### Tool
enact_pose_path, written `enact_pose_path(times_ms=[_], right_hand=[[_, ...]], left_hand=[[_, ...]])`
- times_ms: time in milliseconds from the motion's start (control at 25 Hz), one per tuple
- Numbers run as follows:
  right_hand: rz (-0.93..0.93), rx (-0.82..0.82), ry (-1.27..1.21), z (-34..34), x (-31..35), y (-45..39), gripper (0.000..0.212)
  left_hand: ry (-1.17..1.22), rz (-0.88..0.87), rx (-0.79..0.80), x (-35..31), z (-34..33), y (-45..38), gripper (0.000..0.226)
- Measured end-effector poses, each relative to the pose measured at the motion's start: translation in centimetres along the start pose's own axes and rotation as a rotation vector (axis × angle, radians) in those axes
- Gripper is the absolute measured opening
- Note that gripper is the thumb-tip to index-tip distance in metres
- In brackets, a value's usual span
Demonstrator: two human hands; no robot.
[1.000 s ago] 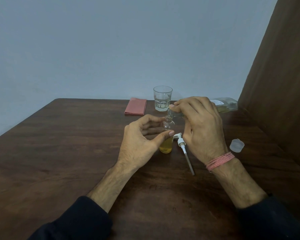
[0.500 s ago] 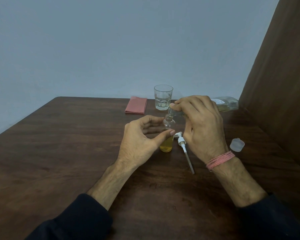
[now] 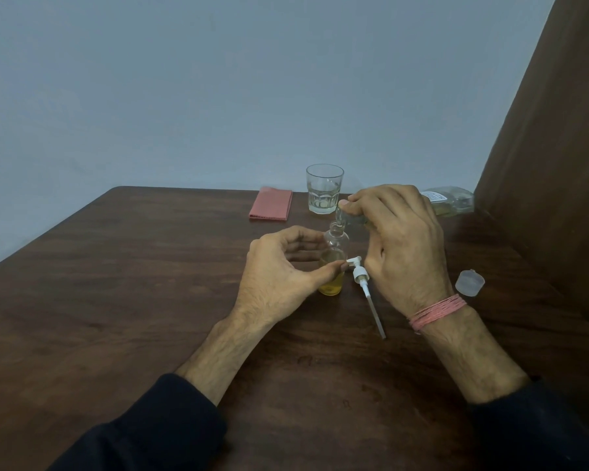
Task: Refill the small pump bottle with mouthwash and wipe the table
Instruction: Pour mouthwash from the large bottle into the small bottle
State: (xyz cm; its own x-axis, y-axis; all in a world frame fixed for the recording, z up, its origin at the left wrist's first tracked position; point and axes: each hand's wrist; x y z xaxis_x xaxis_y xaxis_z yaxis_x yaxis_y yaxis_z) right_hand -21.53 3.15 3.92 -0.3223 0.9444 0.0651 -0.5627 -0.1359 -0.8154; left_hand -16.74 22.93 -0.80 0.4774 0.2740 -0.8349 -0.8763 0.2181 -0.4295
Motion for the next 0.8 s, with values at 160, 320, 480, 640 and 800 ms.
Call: enact_pose_path(times_ms=[160, 320, 480, 640, 800], right_hand=[[0.011, -0.005, -0.007, -0.03, 0.05, 0.01, 0.052], [0.004, -0.004, -0.007, -0.01, 0.14, 0.06, 0.051], [0.004, -0.005, -0.002, 0.04, 0.09, -0.02, 0.051], [0.008, 0.002, 0.002, 0.06, 0.04, -0.03, 0.052], [0.007, 0.002, 0.001, 0.09, 0.09, -0.02, 0.052]], left_hand=[[-0.022, 0.010, -0.002, -0.04, 0.11, 0.03, 0.051], [-0.020, 0.026, 0.012, 0.00, 0.05, 0.09, 0.052], [-0.018, 0.039, 0.016, -0.01, 0.03, 0.00, 0.049], [-0.027, 0.041, 0.021, 0.00, 0.09, 0.03, 0.049], [-0.026, 0.039, 0.025, 0.02, 0.05, -0.01, 0.047]])
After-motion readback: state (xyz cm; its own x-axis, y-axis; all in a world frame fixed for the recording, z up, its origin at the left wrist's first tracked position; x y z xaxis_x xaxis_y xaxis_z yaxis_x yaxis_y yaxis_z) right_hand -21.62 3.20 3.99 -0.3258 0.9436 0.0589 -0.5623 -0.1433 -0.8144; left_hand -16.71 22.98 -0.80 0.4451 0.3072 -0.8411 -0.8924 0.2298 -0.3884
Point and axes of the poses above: each hand's wrist, its own y-axis away from the middle knuckle, its own z-axis out of the back of the hand, x = y × z, and after that the axes turned 3 degrees about -y, right-handed
